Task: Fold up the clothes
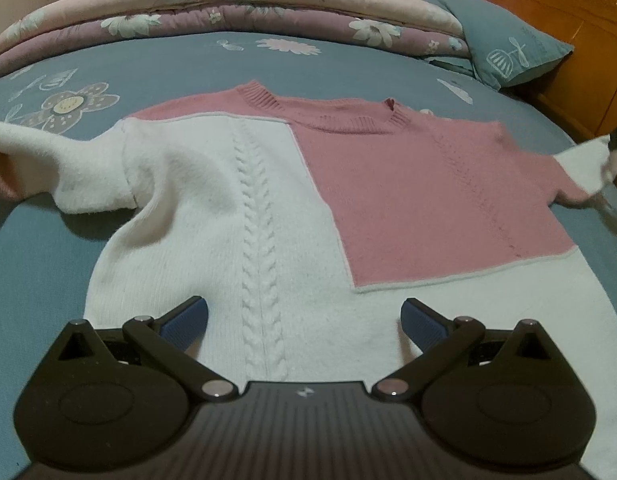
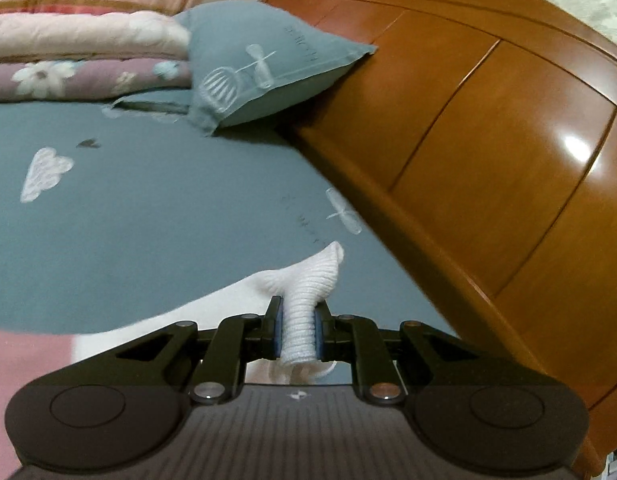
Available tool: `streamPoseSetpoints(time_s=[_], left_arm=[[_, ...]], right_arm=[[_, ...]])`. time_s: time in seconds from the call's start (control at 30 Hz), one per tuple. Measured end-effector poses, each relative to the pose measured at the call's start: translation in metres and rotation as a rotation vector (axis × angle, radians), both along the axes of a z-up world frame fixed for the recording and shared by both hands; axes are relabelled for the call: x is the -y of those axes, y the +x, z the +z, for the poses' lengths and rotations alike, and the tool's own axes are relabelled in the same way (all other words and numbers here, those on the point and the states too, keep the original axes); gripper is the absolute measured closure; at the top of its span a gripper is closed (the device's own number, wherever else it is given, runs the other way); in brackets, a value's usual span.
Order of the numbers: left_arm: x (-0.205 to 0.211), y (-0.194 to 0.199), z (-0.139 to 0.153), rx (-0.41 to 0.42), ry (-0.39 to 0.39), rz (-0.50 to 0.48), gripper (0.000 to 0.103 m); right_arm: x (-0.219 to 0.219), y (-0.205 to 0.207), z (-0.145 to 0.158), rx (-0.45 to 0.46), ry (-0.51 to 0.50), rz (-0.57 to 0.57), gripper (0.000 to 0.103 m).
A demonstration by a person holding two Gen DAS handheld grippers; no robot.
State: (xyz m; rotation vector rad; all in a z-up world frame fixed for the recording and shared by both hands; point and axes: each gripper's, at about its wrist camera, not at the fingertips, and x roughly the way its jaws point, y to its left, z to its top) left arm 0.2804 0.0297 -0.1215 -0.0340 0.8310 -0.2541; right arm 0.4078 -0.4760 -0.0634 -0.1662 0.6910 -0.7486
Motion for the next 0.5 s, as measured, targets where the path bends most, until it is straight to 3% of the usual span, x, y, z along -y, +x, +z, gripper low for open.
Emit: streamPoseSetpoints(time_s=[0.2, 0.3, 0.5], left_arm=[[0.004, 0.000, -0.001, 0.010, 0.030, -0.005, 0.001], [0.004, 0.000, -0.001, 0.011, 0.027, -0.004, 0.001], [0.003, -0.001, -0.001, 0.010, 0.022, -0.006, 0.001]], right_arm=[[-0.005, 0.030, -0.019, -0.082, -0.053, 0.002, 0.085], [-0.001, 0.035, -0.042, -0.148, -0.083, -0.061, 0.085], [0.024, 0.025, -0.062, -0.197, -0.076, -0.185, 0.085]])
